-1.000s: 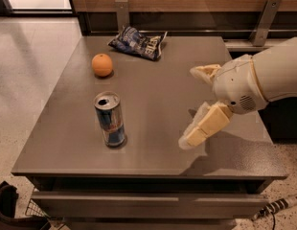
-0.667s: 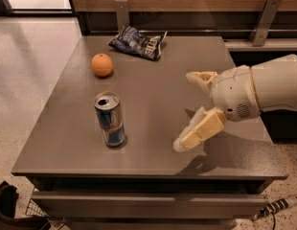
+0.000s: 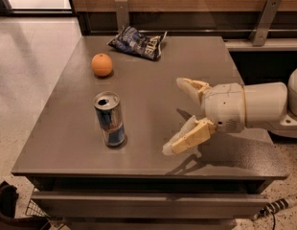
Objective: Move redbull can near blue chip bag
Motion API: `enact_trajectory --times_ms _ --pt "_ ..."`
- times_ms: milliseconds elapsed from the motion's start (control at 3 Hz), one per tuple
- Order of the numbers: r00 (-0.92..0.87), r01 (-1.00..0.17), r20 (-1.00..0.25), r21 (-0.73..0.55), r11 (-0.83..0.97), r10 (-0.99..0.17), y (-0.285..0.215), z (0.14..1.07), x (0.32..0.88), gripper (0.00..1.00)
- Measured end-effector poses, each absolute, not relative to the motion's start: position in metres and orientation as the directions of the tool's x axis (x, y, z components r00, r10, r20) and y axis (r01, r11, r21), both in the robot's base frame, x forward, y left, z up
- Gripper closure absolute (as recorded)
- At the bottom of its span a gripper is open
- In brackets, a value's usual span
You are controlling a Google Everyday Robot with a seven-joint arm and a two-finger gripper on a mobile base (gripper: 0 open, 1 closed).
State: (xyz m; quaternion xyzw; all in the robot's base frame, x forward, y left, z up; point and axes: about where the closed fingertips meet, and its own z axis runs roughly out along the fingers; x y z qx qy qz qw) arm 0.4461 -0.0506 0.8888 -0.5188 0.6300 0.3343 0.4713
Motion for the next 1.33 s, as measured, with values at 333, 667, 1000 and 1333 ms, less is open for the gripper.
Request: enact_trajectory --times_ms 333,667,1000,1333 --pt "-0.015 -0.969 -0.944 -0.067 0.238 -0.330 -0.048 0.888 0.447 0.00" --pt "-0.003 -0.969 -0.962 -0.064 0.237 -0.272 -0.029 0.885 0.451 0.00" --pt "0.037 -0.973 -0.979 -0.081 0.217 -0.200 -0.001 0.889 0.459 0.00" --pt "0.090 -0.976 -0.987 -0.114 0.185 -0.132 0.030 0.897 0.459 0.00"
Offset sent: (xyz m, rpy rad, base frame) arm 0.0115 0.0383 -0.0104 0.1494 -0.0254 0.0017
